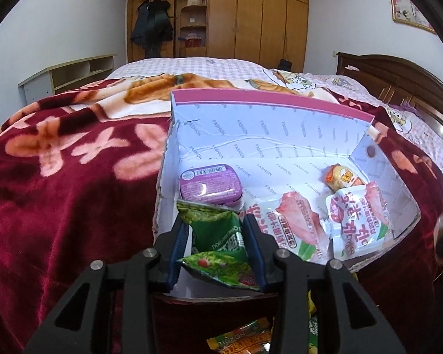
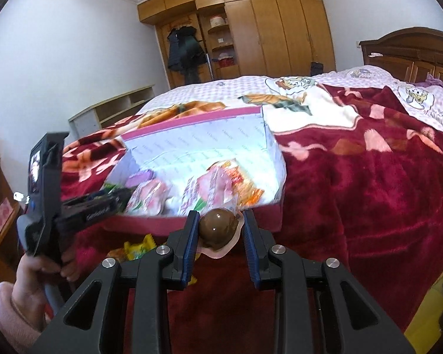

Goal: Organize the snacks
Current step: 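Carry the green bag with the left tool while the right tool carries the chocolate ball into the box, then open the left tool releasing the green bag while the right tool releases the chocolate ball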

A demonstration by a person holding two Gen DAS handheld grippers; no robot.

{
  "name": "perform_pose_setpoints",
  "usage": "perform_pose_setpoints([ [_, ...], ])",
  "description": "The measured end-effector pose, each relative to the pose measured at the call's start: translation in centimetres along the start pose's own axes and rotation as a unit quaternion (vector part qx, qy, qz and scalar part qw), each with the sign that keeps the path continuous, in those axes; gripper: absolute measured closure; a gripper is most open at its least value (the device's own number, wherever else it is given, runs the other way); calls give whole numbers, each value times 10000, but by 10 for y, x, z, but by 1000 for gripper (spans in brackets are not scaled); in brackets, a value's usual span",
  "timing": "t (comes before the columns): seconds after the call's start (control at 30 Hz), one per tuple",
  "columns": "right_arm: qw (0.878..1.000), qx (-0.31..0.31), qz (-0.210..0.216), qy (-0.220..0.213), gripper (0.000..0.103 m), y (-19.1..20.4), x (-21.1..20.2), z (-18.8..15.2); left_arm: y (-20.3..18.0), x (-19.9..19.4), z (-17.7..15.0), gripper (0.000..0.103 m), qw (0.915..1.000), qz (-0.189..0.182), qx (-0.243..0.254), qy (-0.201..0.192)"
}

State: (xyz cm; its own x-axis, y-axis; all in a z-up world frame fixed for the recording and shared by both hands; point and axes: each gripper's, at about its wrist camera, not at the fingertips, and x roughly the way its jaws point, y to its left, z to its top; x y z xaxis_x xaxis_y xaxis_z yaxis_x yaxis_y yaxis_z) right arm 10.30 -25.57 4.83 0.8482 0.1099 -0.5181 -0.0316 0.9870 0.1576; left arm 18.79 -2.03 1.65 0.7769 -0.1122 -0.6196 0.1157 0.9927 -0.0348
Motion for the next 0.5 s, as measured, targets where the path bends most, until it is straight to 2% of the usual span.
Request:
perform_pose_setpoints([
  [0.23,9997,-98,-183,-114,73,-6,24,17,0,0,-2,63,10000,55,-1,4],
  [0.5,9998,14,-211,26,73,-20,50,17,-2,-1,-3,63,9999,102,37,-28],
])
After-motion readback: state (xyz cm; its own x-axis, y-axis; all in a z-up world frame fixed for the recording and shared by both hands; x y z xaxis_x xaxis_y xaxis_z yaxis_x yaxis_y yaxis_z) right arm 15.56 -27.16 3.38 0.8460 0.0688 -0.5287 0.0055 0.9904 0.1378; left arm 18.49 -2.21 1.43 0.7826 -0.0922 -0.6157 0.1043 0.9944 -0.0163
